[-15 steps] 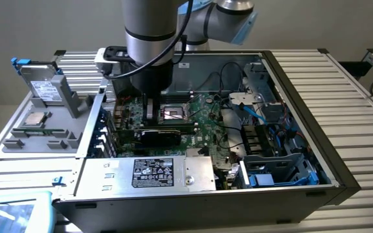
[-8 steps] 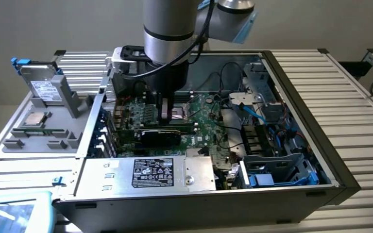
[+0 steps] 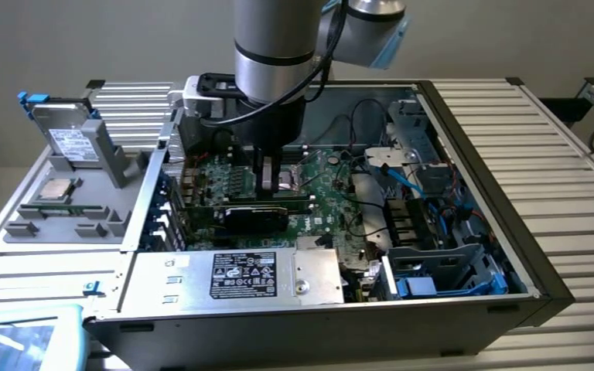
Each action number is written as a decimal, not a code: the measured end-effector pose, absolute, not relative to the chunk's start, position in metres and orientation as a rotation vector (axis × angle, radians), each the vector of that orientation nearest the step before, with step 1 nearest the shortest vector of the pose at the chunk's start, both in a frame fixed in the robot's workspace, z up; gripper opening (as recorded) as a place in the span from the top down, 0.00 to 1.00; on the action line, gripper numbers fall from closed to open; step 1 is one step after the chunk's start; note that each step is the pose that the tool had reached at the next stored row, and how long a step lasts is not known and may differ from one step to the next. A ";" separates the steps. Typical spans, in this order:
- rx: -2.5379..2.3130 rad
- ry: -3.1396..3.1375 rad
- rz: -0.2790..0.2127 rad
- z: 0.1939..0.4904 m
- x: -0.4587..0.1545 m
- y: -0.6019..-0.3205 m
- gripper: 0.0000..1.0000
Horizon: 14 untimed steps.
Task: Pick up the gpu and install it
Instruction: 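Press down on the gpu until it lock into place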
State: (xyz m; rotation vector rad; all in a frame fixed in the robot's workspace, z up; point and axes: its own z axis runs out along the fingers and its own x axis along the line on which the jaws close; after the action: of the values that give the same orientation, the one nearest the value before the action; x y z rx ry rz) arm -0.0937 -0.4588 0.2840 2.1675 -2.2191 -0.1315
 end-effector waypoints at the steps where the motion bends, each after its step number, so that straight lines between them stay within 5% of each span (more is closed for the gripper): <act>1: 2.173 -2.215 -0.130 0.284 -0.094 -0.459 0.88; 14: 2.194 -2.197 -0.125 0.273 -0.093 -0.459 0.88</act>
State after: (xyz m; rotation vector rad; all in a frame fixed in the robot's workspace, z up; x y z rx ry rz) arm -0.0934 -0.4590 0.2727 2.1945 -2.1972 -0.1249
